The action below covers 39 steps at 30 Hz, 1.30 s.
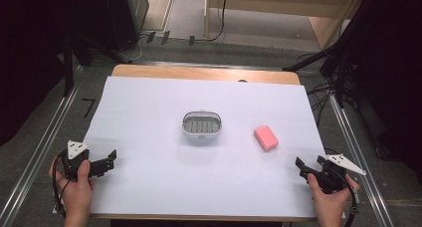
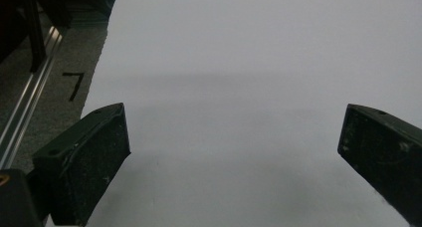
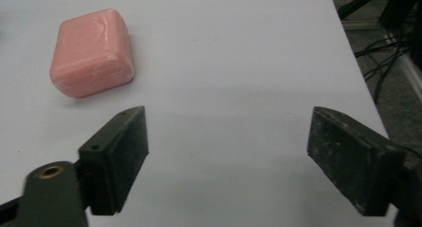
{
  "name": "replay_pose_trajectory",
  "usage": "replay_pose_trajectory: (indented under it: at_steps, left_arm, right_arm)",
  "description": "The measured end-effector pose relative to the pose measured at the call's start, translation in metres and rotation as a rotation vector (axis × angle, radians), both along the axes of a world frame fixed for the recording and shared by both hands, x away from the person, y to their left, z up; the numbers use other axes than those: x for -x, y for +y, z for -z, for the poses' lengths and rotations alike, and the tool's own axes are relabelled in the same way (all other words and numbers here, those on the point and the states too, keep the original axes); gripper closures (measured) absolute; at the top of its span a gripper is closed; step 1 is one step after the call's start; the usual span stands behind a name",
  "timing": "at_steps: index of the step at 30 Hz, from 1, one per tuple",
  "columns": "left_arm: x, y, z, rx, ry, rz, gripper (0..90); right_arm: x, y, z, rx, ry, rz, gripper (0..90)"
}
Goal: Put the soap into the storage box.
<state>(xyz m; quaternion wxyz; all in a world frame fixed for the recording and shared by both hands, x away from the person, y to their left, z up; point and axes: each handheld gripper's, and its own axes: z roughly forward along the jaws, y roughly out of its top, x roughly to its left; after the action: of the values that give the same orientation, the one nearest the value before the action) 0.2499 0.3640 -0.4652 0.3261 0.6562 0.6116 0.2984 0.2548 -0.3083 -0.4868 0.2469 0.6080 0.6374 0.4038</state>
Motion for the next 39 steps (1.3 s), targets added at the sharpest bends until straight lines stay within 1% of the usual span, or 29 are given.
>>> replay_pose_trajectory:
  at_steps: [2, 5, 6, 8, 10, 13, 14, 15, 16, 18, 20, 21, 22, 23, 24, 25, 26, 28, 29, 31, 32, 33, 35, 39]
  left_arm:
    - [0.0, 0.0, 0.0, -0.001, -0.001, -0.001, 0.1]
    - [0.0, 0.0, 0.0, 0.001, -0.003, 0.002, 0.1]
    - [0.0, 0.0, 0.0, -0.003, -0.002, 0.0, 0.1]
    - [0.0, -0.001, 0.0, -0.004, -0.003, 0.001, 0.1]
    - [0.0, 0.0, 0.0, -0.005, -0.002, 0.001, 0.1]
    - [0.0, -0.001, 0.0, -0.006, 0.0, 0.003, 0.1]
    - [0.0, -0.001, 0.0, -0.007, -0.001, 0.005, 0.1]
    - [0.0, -0.001, 0.0, -0.008, -0.001, 0.005, 0.1]
    - [0.0, -0.001, 0.0, -0.008, -0.001, 0.005, 0.1]
    - [0.0, -0.001, 0.0, -0.008, -0.001, 0.006, 0.1]
    - [0.0, -0.001, 0.0, -0.007, -0.001, 0.006, 0.1]
    - [0.0, -0.001, 0.0, -0.007, -0.001, 0.006, 0.1]
    - [0.0, -0.001, 0.0, -0.007, -0.001, 0.006, 0.1]
    - [0.0, -0.001, 0.0, -0.007, 0.0, 0.005, 0.1]
    - [0.0, -0.001, 0.0, -0.007, 0.0, 0.005, 0.1]
    - [0.0, -0.001, 0.0, -0.006, 0.0, 0.006, 0.1]
    - [0.0, -0.001, 0.0, -0.006, 0.0, 0.005, 0.1]
    - [0.0, -0.001, 0.0, -0.005, 0.0, 0.005, 0.1]
    - [0.0, -0.001, 0.0, -0.004, 0.0, 0.005, 0.1]
    - [0.0, 0.0, 0.0, -0.003, -0.001, 0.005, 0.1]
    - [0.0, 0.0, 0.0, -0.002, -0.001, 0.005, 0.1]
    - [0.0, 0.0, 0.0, -0.001, -0.001, 0.006, 0.1]
    - [0.0, 0.0, 0.0, -0.001, -0.001, 0.005, 0.1]
    - [0.0, 0.0, 0.0, 0.0, 0.001, 0.006, 0.1]
  right_arm:
    - [0.0, 0.003, -0.001, 0.026, -0.011, -0.001, 20.1]
    - [-0.001, 0.005, -0.002, 0.034, -0.012, -0.007, 20.4]
    - [-0.004, 0.008, -0.004, 0.037, 0.01, -0.017, 23.6]
    - [-0.005, 0.009, -0.006, 0.037, 0.011, -0.023, 24.5]
    - [-0.009, 0.013, -0.012, 0.06, 0.01, -0.035, 26.0]
    - [-0.011, 0.016, -0.016, 0.054, 0.012, -0.043, 25.7]
    - [-0.013, 0.018, -0.018, 0.062, 0.012, -0.06, 26.2]
    - [-0.016, 0.021, -0.02, 0.089, 0.02, -0.09, 29.6]
    - [-0.016, 0.021, -0.02, 0.089, 0.02, -0.09, 29.6]
    - [-0.019, 0.024, -0.021, 0.115, 0.029, -0.107, 30.5]
    - [-0.022, 0.027, -0.023, 0.134, 0.024, -0.12, 29.9]
    - [-0.026, 0.031, -0.025, 0.155, 0.034, -0.128, 30.4]
    - [-0.027, 0.033, -0.025, 0.163, 0.036, -0.128, 31.0]
    - [-0.03, 0.035, -0.027, 0.173, 0.038, -0.141, 32.3]
    - [-0.03, 0.035, -0.027, 0.173, 0.038, -0.141, 32.3]
    - [-0.032, 0.037, -0.027, 0.175, 0.038, -0.154, 33.6]
    - [-0.035, 0.039, -0.028, 0.181, 0.044, -0.174, 35.5]
    - [-0.039, 0.043, -0.03, 0.188, 0.064, -0.199, 35.8]
    - [-0.041, 0.044, -0.031, 0.193, 0.071, -0.202, 34.9]
    - [-0.046, 0.048, -0.033, 0.224, 0.095, -0.203, 32.7]
    - [-0.049, 0.05, -0.034, 0.223, 0.106, -0.213, 32.8]
    - [-0.049, 0.05, -0.034, 0.223, 0.106, -0.213, 32.8]
    - [-0.053, 0.053, -0.036, 0.239, 0.12, -0.218, 32.7]
    - [-0.058, 0.058, -0.039, 0.252, 0.135, -0.231, 32.2]
